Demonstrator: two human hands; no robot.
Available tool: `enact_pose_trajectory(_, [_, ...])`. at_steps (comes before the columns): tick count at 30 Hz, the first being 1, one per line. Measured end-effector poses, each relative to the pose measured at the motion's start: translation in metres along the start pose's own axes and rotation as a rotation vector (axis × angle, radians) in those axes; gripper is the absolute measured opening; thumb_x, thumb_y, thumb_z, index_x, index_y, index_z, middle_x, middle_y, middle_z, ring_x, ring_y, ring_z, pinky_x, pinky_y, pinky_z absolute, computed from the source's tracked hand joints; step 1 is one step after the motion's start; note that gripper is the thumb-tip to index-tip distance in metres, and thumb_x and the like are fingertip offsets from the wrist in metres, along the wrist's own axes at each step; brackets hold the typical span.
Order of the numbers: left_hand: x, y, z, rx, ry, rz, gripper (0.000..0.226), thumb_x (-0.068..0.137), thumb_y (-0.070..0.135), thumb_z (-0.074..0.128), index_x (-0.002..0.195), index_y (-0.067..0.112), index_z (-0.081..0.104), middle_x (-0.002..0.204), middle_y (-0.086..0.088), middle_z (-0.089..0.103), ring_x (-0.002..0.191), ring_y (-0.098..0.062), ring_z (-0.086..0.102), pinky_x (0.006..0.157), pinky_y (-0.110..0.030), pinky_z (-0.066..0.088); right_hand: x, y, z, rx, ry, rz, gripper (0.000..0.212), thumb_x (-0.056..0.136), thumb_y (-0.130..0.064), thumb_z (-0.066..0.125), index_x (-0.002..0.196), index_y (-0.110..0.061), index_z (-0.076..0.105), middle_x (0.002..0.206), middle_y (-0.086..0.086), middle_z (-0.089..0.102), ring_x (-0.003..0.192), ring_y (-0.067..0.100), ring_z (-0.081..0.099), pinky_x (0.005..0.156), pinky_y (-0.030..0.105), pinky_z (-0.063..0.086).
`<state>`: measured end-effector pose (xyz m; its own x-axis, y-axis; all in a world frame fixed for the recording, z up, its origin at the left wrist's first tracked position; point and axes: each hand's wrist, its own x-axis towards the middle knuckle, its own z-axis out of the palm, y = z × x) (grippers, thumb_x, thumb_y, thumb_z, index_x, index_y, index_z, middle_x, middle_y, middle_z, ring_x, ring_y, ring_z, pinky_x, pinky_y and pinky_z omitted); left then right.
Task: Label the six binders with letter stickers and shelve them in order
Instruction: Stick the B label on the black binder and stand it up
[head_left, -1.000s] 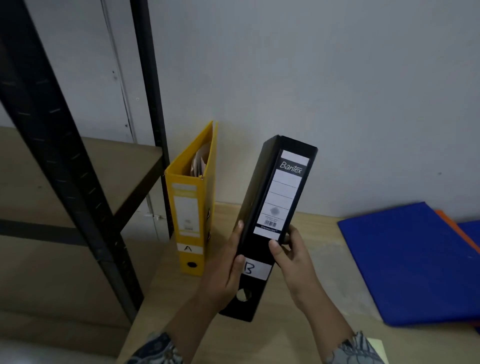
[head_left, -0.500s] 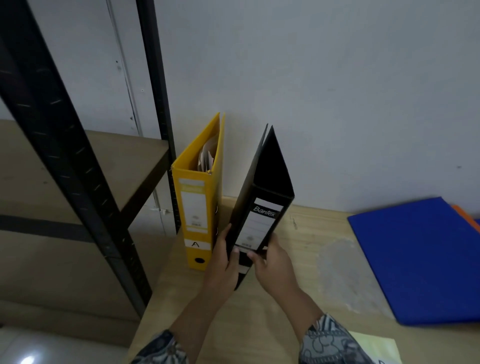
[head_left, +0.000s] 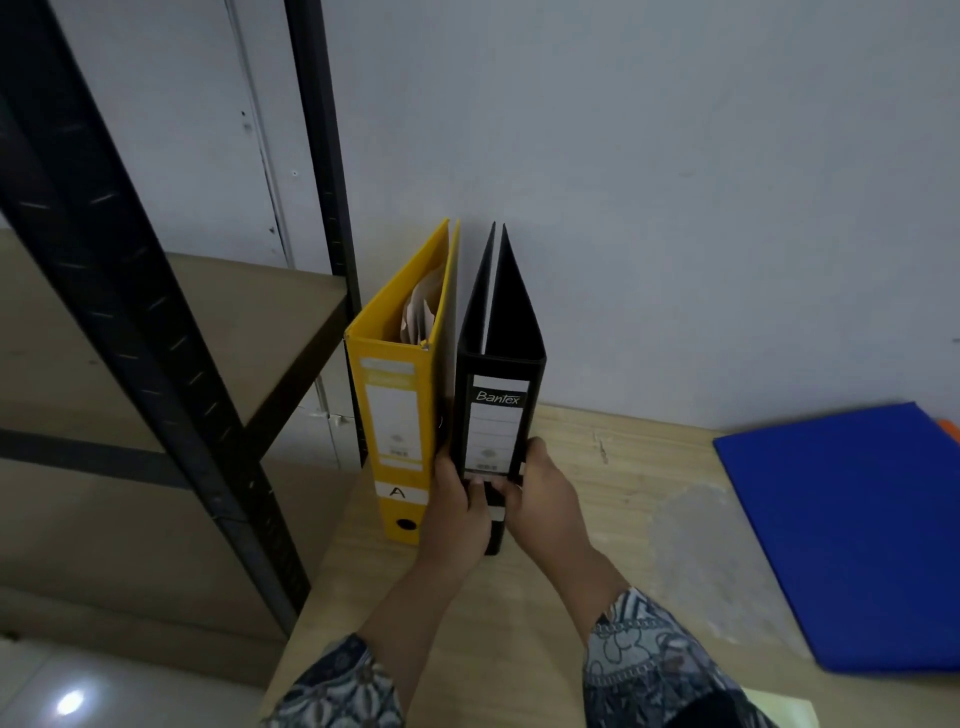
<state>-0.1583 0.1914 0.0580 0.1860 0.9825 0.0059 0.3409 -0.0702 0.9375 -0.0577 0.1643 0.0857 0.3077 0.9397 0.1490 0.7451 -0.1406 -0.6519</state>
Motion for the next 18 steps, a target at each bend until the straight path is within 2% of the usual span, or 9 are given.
enact_pose_trajectory(3, [-0.002,0.004,0.006,0.03,0.035,0.009,0.061,0.097,0.01,0.041,0.15,0.022,0.012,0.149,-0.001,0.035,0.133,-0.019,0.038,0.102,-0.027,0.036,0.003,0.001,-0.001,-0.012,-0.007,0.025,0.023,0.09,-0.017,0.054,0.107,-0.01,0.042,0.109,0.012,0.061,0.093,0.03,0.062,0.071,0.04,0.052])
enact_pose_trajectory(5, [-0.01,0.004,0.008,0.041,0.062,0.019,0.068,0.094,0.003,0.041,0.151,0.022,0.01,0.152,-0.001,0.03,0.137,-0.019,0.033,0.107,-0.029,0.033,0.003,0.002,-0.001,-0.016,-0.009,0.034,0.023,0.09,-0.018,0.054,0.107,-0.01,0.042,0.109,0.012,0.062,0.094,0.03,0.062,0.07,0.037,0.05])
enact_pose_trajectory(8, [-0.03,0.001,0.01,0.102,0.074,-0.007,0.072,0.094,0.002,0.041,0.153,0.019,0.003,0.158,-0.001,0.016,0.142,-0.017,0.023,0.107,-0.022,0.025,0.003,0.002,0.0,-0.01,-0.003,0.022,0.022,0.09,-0.018,0.055,0.106,-0.008,0.042,0.109,0.012,0.062,0.093,0.03,0.062,0.069,0.036,0.05])
enact_pose_trajectory(11, [-0.048,-0.006,0.011,0.12,0.083,-0.026,0.072,0.093,0.001,0.043,0.152,0.018,0.006,0.156,-0.005,0.018,0.14,-0.02,0.026,0.106,-0.025,0.028,0.005,0.003,0.0,0.0,-0.005,0.023,0.024,0.09,-0.019,0.056,0.107,-0.008,0.042,0.109,0.013,0.062,0.093,0.029,0.062,0.07,0.036,0.051])
enact_pose_trajectory(15, [-0.057,-0.012,0.01,0.132,0.006,-0.016,0.073,0.092,0.001,0.044,0.151,0.022,0.007,0.155,-0.004,0.019,0.139,-0.02,0.029,0.109,-0.032,0.035,0.005,0.006,0.0,0.041,-0.023,0.045,0.028,0.09,-0.023,0.057,0.108,-0.009,0.042,0.112,0.011,0.063,0.094,0.027,0.064,0.072,0.035,0.052])
enact_pose_trajectory(18, [-0.059,-0.011,0.008,0.151,-0.013,-0.01,0.073,0.093,0.003,0.044,0.151,0.023,0.007,0.156,-0.001,0.017,0.14,-0.018,0.026,0.11,-0.03,0.032,0.003,0.007,-0.002,0.108,-0.031,0.076,0.032,0.088,-0.027,0.06,0.111,-0.011,0.043,0.114,0.008,0.063,0.093,0.024,0.065,0.074,0.035,0.053])
